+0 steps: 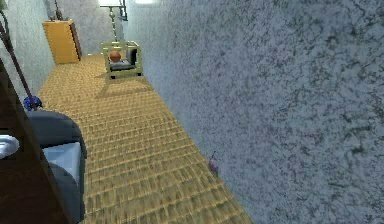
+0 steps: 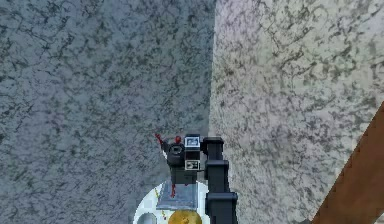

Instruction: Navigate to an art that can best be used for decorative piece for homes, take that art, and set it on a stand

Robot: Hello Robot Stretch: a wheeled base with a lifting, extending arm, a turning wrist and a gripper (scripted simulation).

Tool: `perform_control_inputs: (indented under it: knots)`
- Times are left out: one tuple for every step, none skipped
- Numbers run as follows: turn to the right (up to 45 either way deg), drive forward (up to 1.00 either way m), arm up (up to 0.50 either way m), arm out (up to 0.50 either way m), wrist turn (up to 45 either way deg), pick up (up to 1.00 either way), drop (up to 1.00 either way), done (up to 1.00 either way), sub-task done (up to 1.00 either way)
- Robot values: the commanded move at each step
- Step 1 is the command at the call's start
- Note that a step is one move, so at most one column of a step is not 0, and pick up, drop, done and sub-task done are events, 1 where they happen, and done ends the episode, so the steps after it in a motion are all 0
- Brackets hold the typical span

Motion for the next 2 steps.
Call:
perform_control_inputs:
  knots:
    - [0.0, 0.0, 0.0, -0.08, 0.0, 0.0, 0.0, 0.0, 0.0]
    - [0.0, 0.0, 0.0, 0.0, 0.0, 0.0, 0.0, 1.0, 0.0]
